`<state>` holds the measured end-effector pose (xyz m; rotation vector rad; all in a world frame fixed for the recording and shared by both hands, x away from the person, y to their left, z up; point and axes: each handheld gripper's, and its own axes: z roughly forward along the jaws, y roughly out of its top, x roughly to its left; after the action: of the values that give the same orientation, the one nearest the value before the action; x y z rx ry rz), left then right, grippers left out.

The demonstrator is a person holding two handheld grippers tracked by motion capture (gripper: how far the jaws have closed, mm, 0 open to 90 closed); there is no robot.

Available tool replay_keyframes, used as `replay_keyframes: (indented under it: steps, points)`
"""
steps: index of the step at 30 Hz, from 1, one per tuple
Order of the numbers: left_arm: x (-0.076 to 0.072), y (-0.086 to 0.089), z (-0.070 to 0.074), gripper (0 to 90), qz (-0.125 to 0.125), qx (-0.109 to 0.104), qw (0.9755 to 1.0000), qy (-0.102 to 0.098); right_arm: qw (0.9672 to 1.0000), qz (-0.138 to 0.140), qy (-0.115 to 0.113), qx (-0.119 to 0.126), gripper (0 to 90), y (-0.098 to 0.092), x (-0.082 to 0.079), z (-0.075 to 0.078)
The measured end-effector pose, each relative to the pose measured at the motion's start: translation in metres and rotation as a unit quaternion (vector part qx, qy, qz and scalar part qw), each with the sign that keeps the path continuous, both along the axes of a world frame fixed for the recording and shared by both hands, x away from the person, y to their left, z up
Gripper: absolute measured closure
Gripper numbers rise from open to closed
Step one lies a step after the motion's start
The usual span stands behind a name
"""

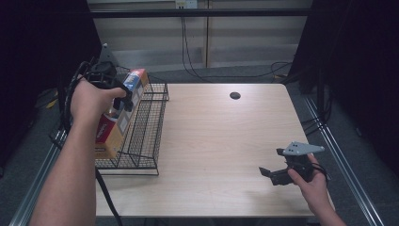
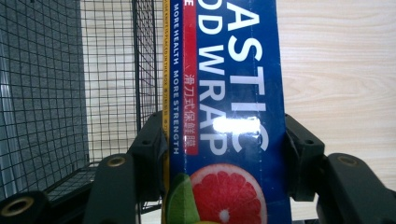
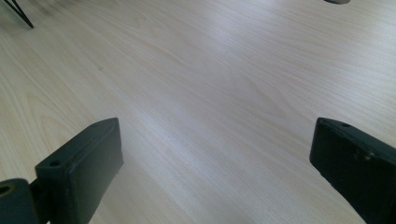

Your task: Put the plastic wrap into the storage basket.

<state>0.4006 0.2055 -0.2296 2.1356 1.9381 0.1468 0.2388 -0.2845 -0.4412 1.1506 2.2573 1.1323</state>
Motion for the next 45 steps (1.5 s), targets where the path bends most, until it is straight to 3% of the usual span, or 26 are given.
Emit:
replay_keyframes:
  steps: [27,30,31,35,37,45]
  points:
    - [-0.001,0.027,0.003,44.3,0.033,0.001,0.9994,-0.001,1.0000,0.003,0.003,-0.003,2.2,0.001,0.000,-0.001]
    - [-0.001,0.030,0.004,44.3,0.024,0.006,0.9997,0.000,1.0000,0.002,0.003,-0.005,2.2,0.001,0.001,-0.001]
    - [-0.001,0.030,0.003,44.3,0.037,0.000,0.9993,-0.001,1.0000,0.002,0.003,-0.005,2.2,0.001,0.001,-0.001]
    - [-0.001,0.033,0.004,44.3,0.040,-0.004,0.9992,-0.002,1.0000,0.002,0.003,-0.005,2.2,0.002,0.001,-0.002]
    - [-0.001,0.035,0.005,44.3,0.032,0.004,0.9995,-0.002,1.0000,0.002,0.002,-0.006,2.2,0.001,0.001,-0.002]
    - [-0.003,0.039,0.007,44.3,0.048,-0.001,0.9988,-0.006,1.0000,0.002,0.003,-0.006,2.2,0.002,0.001,-0.002]
